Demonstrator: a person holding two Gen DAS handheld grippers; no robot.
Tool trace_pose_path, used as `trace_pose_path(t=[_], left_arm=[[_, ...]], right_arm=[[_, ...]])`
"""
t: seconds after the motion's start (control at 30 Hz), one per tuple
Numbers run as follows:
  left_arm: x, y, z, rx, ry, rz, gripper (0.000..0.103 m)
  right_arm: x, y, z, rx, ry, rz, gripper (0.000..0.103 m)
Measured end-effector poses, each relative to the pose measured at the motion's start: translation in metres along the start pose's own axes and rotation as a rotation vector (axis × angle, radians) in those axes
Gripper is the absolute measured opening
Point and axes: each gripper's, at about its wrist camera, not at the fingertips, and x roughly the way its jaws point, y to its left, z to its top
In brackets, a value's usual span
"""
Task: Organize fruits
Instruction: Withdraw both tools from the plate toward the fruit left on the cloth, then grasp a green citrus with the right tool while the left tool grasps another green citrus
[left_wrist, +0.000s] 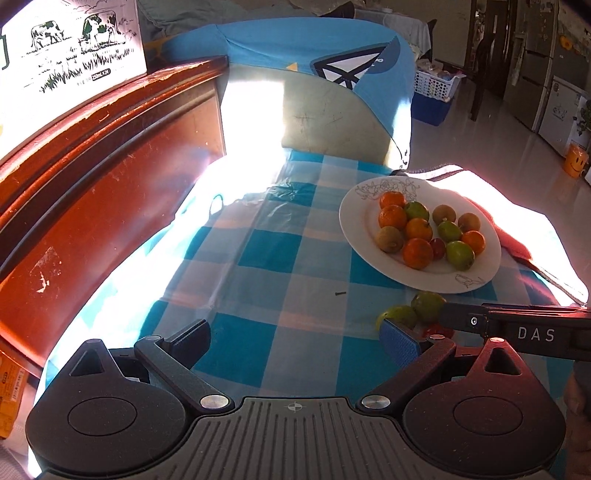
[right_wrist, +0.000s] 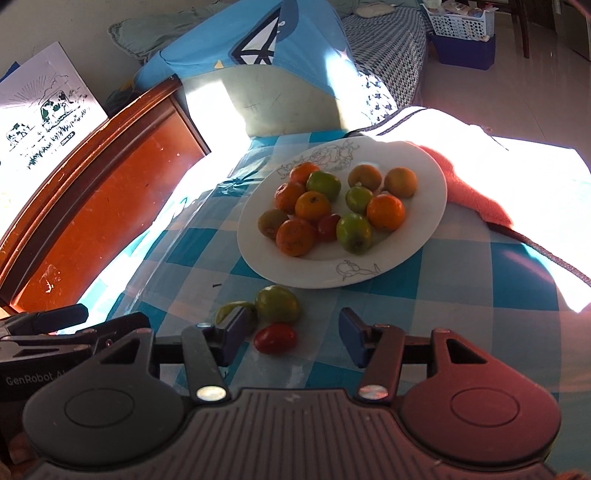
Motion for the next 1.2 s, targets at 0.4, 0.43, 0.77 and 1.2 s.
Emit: trace_pose_path(t=[0.4,0.43,0.77,1.2], left_arm=[[0.01,-0.002,-0.005,0.003,0.036,0.012,0.099],[0.011,-0.003,-0.005,0.008,0.037,0.009,0.099],[0.016,-0.009,-0.008,0.019,0.041,-0.023,0.099],[0.017,-0.012,-0.008,0.029,0.032,-0.041,0.099]], right_arm=[[0.022,0.01,0.001,-0.006,-0.008,-0.008,0.048],[0.023,0.011,0.001,-0.007,-0.012,-0.008,0.046],[0.026,0.005,0.003,0.039,-0.01,0.015,0.033],[0.028,0.004,0.002,0.057,-0.007,0.024,0.031]])
